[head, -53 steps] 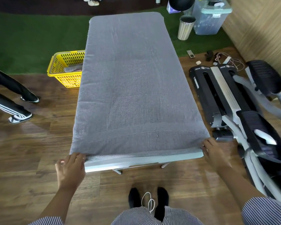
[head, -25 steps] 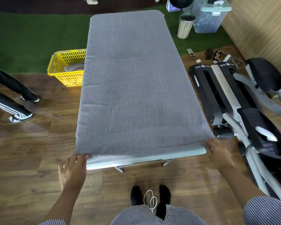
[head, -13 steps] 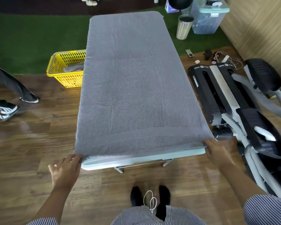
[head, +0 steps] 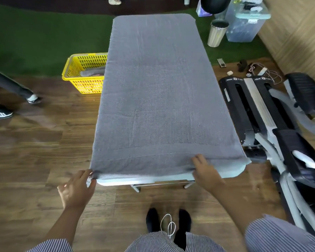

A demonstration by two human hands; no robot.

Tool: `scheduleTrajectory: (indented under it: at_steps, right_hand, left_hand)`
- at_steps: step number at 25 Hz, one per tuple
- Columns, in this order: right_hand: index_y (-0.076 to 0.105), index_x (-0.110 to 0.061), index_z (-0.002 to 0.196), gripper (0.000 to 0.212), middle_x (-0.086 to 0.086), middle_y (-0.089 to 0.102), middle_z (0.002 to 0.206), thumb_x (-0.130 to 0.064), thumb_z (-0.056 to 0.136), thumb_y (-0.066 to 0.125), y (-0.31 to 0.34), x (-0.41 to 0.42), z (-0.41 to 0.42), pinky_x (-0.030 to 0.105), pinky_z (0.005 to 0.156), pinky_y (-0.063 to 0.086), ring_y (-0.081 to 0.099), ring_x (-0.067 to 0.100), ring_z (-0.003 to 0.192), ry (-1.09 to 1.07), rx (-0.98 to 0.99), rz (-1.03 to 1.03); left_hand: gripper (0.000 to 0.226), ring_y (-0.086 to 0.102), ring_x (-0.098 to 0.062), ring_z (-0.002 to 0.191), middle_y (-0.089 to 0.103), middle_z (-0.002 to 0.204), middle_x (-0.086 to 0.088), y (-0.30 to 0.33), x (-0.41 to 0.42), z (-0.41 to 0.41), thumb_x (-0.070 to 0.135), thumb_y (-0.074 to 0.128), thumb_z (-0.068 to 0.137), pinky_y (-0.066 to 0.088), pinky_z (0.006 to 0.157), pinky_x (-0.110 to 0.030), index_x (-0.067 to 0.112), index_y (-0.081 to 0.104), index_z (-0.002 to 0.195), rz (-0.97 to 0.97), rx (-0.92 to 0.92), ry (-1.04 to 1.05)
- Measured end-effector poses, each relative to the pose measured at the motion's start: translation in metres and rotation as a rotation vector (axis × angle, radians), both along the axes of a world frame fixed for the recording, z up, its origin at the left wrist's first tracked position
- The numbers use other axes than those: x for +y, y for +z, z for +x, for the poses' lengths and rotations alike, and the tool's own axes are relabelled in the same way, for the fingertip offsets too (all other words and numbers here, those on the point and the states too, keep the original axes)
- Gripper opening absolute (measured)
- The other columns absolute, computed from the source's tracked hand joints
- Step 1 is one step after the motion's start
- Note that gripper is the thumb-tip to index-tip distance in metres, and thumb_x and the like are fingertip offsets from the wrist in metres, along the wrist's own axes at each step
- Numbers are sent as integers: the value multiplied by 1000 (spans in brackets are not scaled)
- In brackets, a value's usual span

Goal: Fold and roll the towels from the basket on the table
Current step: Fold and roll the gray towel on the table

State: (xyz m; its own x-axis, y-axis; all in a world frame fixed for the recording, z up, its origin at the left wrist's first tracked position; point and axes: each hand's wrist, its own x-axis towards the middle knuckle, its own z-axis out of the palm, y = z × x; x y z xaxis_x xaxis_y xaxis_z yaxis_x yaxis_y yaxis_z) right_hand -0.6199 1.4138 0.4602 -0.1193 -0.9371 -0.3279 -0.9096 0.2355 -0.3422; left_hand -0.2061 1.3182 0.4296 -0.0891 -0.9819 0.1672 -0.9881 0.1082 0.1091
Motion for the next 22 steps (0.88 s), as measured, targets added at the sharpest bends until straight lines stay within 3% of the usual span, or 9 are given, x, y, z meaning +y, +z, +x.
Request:
scheduleTrajectory:
  at_steps: [4,6,8,9,11,13,16,19,22]
  right_hand:
    - [43,-5,130,45,15,39,138,-15,87,44,-5,-48,112,44,77,49,57,40,99,326,-74,-87]
    - [45,-8,125,38,11,45,130,-17,89,47,-5,-65,163,44,69,52,60,39,88,457,-82,-129]
    - [53,-10,108,27,7,55,108,-12,82,61,-2,-75,200,34,51,50,61,31,68,526,-78,-174]
    - [55,-10,95,24,6,57,93,-6,75,67,-5,-78,211,29,44,46,59,28,58,542,-85,-204]
    - [55,-8,83,15,8,56,81,2,74,62,-11,-83,223,31,45,45,57,29,57,534,-155,-198]
    - [58,-5,87,7,10,57,83,-5,85,50,-17,-87,222,34,53,47,57,31,66,485,-197,-222]
    - [61,-5,92,13,8,59,84,-10,87,49,-19,-88,219,31,57,43,58,27,69,439,-210,-234]
    - [61,-6,90,11,6,58,82,-11,87,50,-20,-88,218,27,58,41,58,25,68,444,-245,-234]
    - [61,-6,89,12,6,58,80,-11,87,51,-20,-89,218,29,58,43,58,24,67,448,-272,-233]
  left_hand:
    - [29,67,-24,68,71,90,4,3,2,-3,37,53,72,36,74,-44,23,72,89,-23,36,27]
    - [30,66,-23,65,70,86,6,7,3,-4,38,49,72,37,71,-42,24,72,86,-24,69,36]
    - [33,66,-21,64,68,84,8,5,3,-1,39,45,70,38,69,-39,26,71,86,-22,69,18]
    - [31,66,-20,64,68,84,9,4,3,2,40,48,69,38,69,-38,27,70,86,-19,60,13]
    - [24,65,-20,65,66,86,8,4,1,13,38,59,64,39,69,-38,29,68,84,17,50,33]
    - [21,64,-21,65,65,88,8,3,-2,22,33,72,60,42,68,-39,30,67,80,36,57,58]
    - [13,65,-21,58,68,87,9,1,-8,29,31,61,69,46,62,-37,30,63,82,63,161,36]
    - [30,67,-23,59,69,90,9,-5,-8,31,20,72,70,49,65,-41,30,53,91,151,271,13]
    - [24,67,-24,68,69,91,8,-3,-10,30,19,72,67,47,77,-48,28,62,87,207,88,83]
